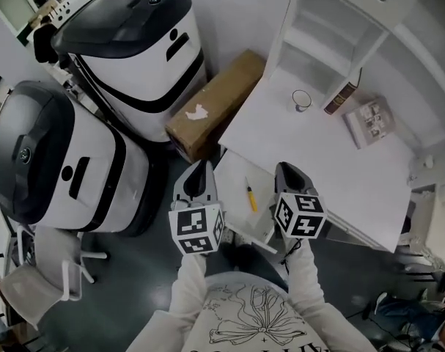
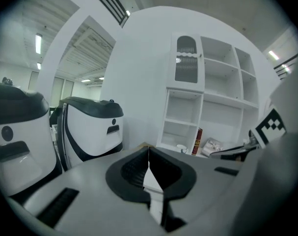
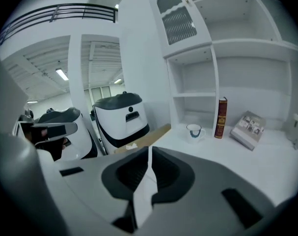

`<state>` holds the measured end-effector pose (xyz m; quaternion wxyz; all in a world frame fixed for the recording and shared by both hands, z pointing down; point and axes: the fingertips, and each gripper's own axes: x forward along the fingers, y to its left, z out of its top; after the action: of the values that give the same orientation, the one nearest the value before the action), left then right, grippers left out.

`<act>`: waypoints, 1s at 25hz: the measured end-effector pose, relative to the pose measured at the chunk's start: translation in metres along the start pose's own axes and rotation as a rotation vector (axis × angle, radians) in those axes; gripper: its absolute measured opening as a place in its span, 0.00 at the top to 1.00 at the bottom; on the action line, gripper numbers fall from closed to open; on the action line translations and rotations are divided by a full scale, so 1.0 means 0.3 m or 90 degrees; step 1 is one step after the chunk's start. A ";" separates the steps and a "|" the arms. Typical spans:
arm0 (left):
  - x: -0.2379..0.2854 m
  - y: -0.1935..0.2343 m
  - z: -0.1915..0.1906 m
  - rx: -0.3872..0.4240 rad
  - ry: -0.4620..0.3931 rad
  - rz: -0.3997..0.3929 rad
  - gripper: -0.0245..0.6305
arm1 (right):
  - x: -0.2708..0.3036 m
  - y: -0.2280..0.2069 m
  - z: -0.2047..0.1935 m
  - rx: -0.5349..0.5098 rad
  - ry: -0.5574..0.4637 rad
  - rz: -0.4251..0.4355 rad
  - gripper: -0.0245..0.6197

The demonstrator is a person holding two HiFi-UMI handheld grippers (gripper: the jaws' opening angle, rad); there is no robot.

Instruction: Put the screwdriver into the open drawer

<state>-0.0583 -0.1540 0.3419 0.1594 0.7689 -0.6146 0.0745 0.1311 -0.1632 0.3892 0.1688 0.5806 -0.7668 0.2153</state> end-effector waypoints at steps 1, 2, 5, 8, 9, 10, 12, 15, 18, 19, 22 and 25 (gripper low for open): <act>-0.007 -0.008 0.022 0.003 -0.008 -0.001 0.95 | -0.020 0.005 0.027 -0.003 -0.014 -0.001 0.93; -0.015 -0.016 0.043 0.006 -0.017 -0.002 0.95 | -0.039 0.009 0.052 -0.005 -0.028 -0.002 0.93; -0.040 -0.034 0.106 0.011 -0.044 -0.007 0.95 | -0.086 0.026 0.112 -0.006 -0.064 -0.003 0.93; -0.063 -0.048 0.160 0.017 -0.069 -0.010 0.95 | -0.120 0.040 0.160 -0.004 -0.094 -0.001 0.93; -0.071 -0.052 0.175 0.018 -0.076 -0.010 0.95 | -0.131 0.044 0.176 -0.005 -0.103 0.001 0.93; -0.078 -0.055 0.190 0.019 -0.083 -0.010 0.95 | -0.141 0.048 0.192 -0.007 -0.112 0.001 0.93; -0.093 -0.065 0.216 0.021 -0.095 -0.010 0.95 | -0.162 0.054 0.221 -0.013 -0.128 0.000 0.94; -0.112 -0.084 0.248 0.025 -0.110 -0.012 0.95 | -0.189 0.055 0.254 -0.020 -0.147 -0.002 0.94; -0.124 -0.099 0.268 0.031 -0.120 -0.013 0.95 | -0.207 0.048 0.270 -0.019 -0.159 -0.004 0.95; -0.126 -0.103 0.272 0.033 -0.122 -0.013 0.95 | -0.211 0.045 0.273 -0.018 -0.163 -0.006 0.95; -0.134 -0.110 0.279 0.035 -0.125 -0.013 0.95 | -0.222 0.038 0.282 -0.019 -0.169 -0.010 0.96; -0.138 -0.119 0.279 0.038 -0.124 -0.011 0.95 | -0.230 0.032 0.286 -0.020 -0.173 -0.009 0.96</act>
<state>-0.0402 -0.1371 0.2450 0.0769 0.7823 -0.6180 0.0161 0.1397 -0.1497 0.2797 0.0741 0.6073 -0.7817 0.1213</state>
